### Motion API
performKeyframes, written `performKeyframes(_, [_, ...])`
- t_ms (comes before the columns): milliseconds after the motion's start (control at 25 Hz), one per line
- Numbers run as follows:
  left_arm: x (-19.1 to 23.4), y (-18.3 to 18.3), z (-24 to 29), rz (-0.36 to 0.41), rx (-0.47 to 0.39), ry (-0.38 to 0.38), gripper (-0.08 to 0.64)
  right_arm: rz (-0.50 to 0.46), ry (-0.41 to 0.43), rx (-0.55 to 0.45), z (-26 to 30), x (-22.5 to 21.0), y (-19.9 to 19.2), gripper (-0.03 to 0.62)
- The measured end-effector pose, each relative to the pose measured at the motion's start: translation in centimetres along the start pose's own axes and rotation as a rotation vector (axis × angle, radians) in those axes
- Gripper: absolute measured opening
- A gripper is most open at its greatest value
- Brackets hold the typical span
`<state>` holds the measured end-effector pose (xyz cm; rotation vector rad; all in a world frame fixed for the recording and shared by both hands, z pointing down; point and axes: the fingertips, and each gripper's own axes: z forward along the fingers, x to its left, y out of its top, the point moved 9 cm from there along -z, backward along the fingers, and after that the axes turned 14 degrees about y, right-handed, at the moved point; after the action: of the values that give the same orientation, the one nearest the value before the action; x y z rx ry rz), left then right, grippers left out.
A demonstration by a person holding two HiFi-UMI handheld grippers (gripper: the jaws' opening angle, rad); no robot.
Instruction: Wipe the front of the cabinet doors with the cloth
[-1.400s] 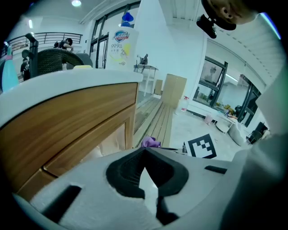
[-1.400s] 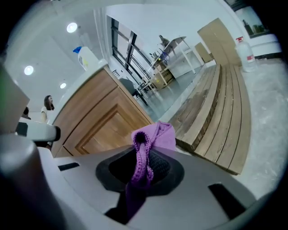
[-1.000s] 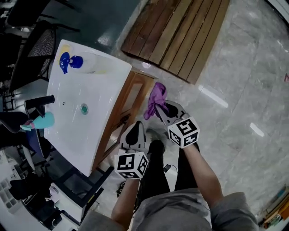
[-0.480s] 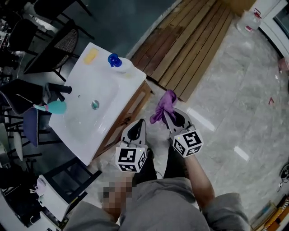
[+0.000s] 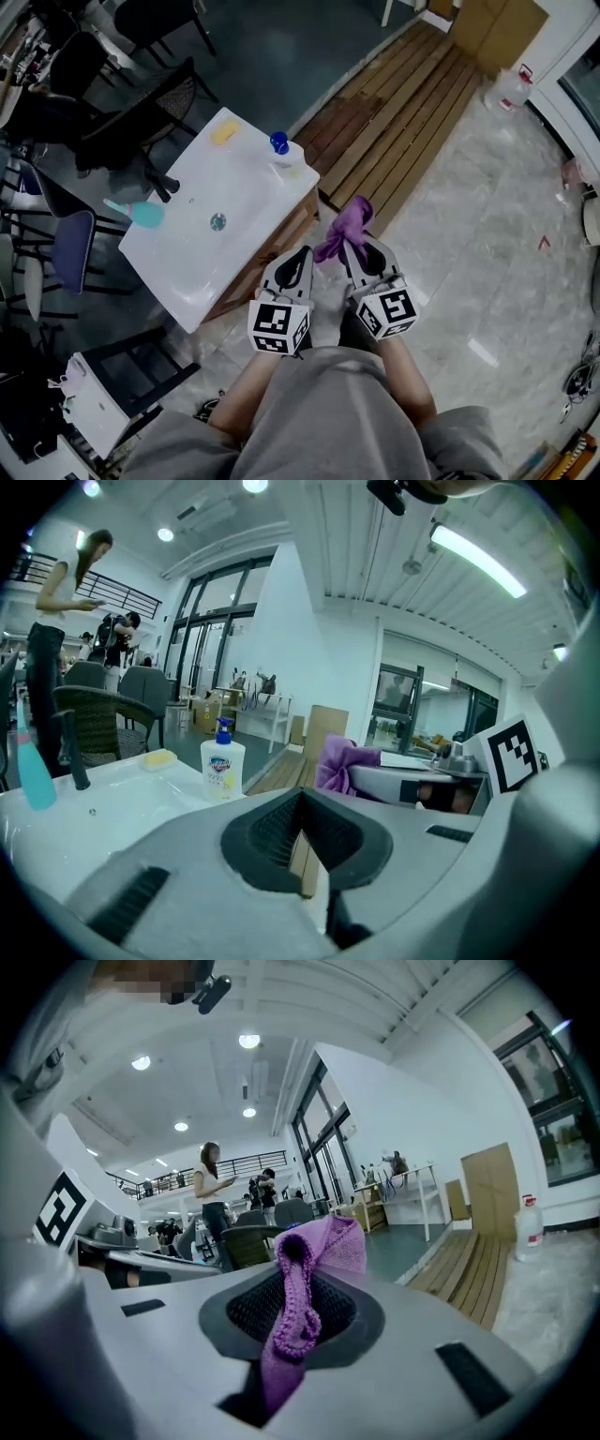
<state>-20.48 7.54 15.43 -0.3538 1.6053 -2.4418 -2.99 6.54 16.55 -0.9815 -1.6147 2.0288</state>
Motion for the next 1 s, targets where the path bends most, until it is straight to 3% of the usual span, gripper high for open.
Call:
performKeyframes(400, [0.0,4.9,-3.5,0.013,-0.151,-0.007,0.008,-0.106,0.032,-0.081,-1.0,4.5,5.6,0.05])
performKeyframes(1000, [1.9,5.0,-5.6,0.001,-0.196,0.043,0.008,-0.154,0.06,-0.077,0.0,6.6,5.9,0.049])
